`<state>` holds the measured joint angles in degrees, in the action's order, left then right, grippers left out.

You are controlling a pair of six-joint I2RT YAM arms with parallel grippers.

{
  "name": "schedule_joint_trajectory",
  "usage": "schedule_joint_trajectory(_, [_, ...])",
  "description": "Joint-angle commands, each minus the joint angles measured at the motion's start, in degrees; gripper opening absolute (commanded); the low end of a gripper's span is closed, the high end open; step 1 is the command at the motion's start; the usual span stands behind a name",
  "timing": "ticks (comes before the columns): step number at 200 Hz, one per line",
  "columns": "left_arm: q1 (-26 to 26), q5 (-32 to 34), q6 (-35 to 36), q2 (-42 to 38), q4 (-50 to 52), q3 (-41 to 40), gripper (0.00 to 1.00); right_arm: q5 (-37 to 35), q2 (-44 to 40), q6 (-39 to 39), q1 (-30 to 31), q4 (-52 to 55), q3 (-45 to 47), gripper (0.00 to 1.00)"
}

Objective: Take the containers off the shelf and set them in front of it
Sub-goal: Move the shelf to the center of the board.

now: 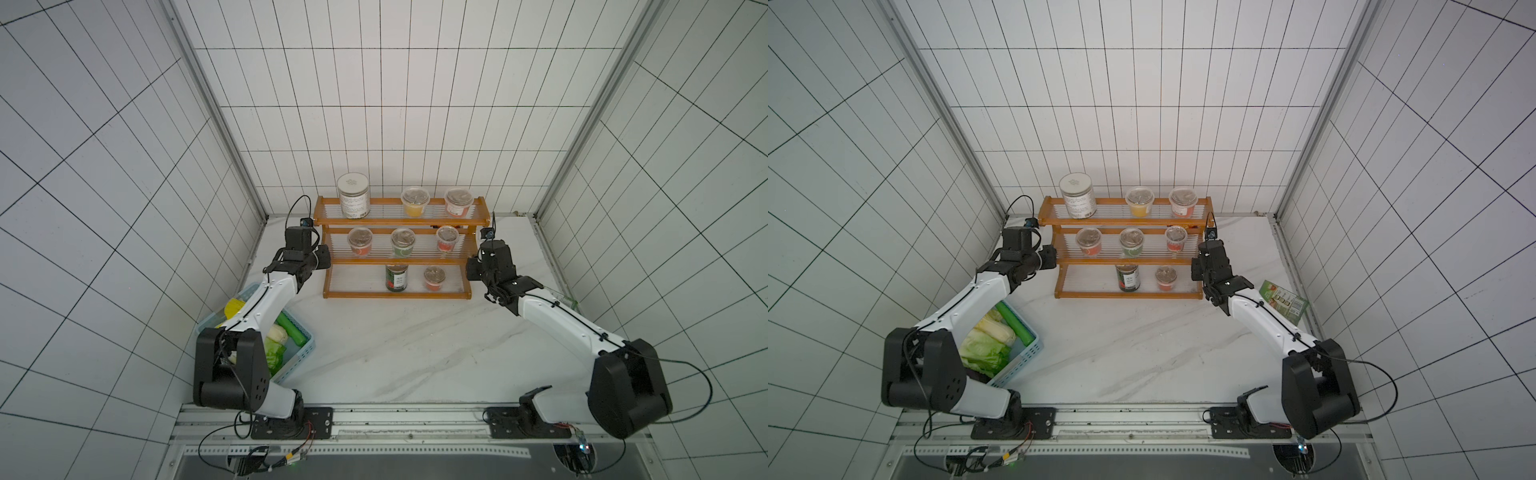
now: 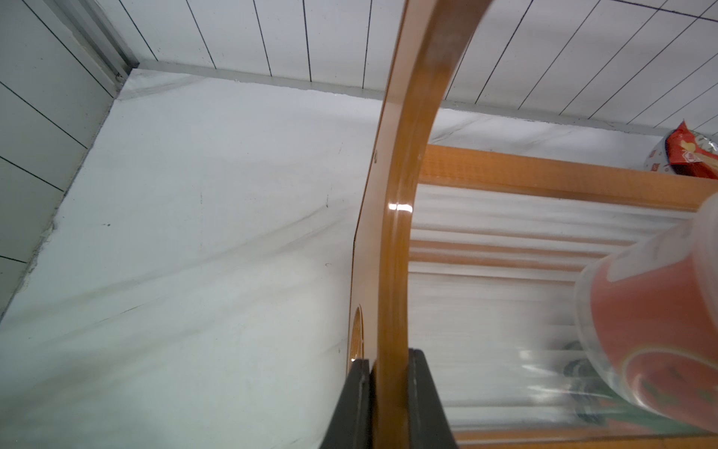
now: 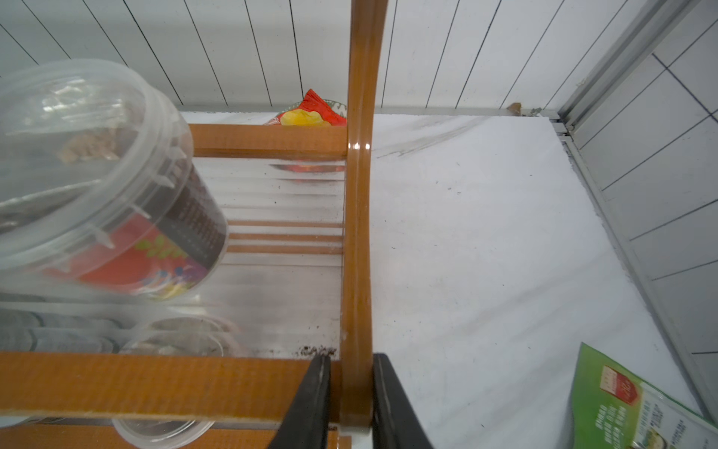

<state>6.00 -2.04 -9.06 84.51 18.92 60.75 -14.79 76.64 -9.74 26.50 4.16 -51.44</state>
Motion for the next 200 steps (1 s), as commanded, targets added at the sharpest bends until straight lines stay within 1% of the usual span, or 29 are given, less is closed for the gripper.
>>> schedule_joint_trajectory(1, [4.45, 0.10, 10.84, 0.52, 6.39, -0.13, 0.11, 4.06, -2.74, 1.57, -1.76, -1.86, 1.57, 0.23])
schedule_joint_trajectory(32, [5.08, 0.81, 9.68, -1.56, 5.70, -2.52, 0.12, 5.28, -3.28, 2.65, -3.90, -2.21, 2.40, 0.24])
schedule_joint_trajectory(52, [5.49, -0.16, 9.07, -2.30, 5.96, -3.07, 0.12, 5.96, -3.00, 2.88, -5.15, -2.36, 2.44, 0.25])
schedule_joint_trajectory(97, [6.38, -1.73, 7.76, -1.98, 4.79, -4.39, 0.15, 8.20, -2.38, 3.85, -7.75, -3.52, 2.58, 0.25])
schedule_joint_trajectory(200, [7.13, -3.22, 7.72, 2.10, 3.92, -1.05, 0.17, 10.92, 1.54, 5.29, -10.24, -6.79, 1.23, 0.26])
